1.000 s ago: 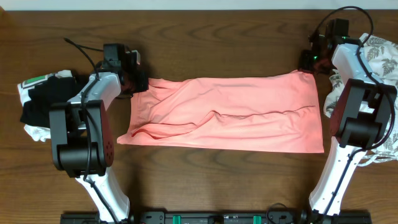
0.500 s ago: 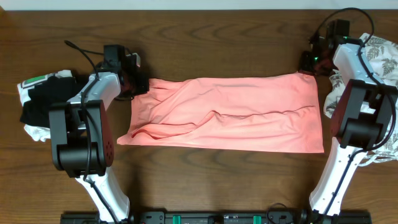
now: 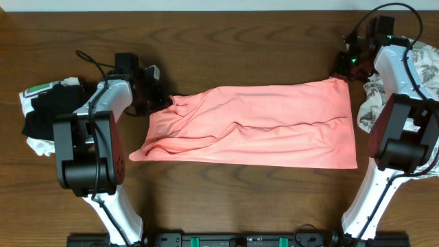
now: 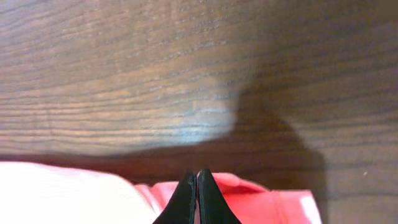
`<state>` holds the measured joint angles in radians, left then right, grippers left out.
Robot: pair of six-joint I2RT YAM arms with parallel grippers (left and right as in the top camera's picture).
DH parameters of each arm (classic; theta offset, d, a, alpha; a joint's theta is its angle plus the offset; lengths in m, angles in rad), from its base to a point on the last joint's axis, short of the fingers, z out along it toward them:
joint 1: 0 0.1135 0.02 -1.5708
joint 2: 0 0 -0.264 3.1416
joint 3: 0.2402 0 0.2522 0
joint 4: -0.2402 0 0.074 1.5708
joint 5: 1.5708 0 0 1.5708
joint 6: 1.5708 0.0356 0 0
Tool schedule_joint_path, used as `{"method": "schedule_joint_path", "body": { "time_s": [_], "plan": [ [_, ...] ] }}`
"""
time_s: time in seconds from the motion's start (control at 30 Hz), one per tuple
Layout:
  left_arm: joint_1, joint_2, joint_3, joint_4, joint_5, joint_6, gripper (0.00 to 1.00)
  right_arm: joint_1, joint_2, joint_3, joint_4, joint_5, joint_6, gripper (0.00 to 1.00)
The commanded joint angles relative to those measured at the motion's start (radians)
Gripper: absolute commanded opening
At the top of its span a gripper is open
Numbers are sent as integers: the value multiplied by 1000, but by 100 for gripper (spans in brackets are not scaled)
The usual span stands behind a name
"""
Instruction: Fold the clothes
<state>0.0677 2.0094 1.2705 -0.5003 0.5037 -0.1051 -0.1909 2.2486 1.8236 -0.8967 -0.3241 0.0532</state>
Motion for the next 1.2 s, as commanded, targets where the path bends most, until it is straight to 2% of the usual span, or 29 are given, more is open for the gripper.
{"method": "schedule_joint_path", "body": {
  "time_s": [0.0,0.23,0.27,0.63,0.93,1.17],
  "plan": [
    [30,-68,9,-23,21,-5,18,-16,-32,-4,-26,-52,36,1],
    [50,-114,9,-46,21,-5,19,-20,-32,-4,-121,-58,36,1],
    [50,-114,9,-46,26,-5,15,-20,-32,-4,-131,-59,36,1],
    [50,-114,9,-49,39,-5,6,-32,-32,-4,-163,-112,35,1],
    [50,-114,9,-41,39,-4,6,-82,-32,-4,-174,-222,31,1],
    [50,-115,9,-57,41,-2,6,-90,-32,-4,-227,-316,-51,1]
  ]
}}
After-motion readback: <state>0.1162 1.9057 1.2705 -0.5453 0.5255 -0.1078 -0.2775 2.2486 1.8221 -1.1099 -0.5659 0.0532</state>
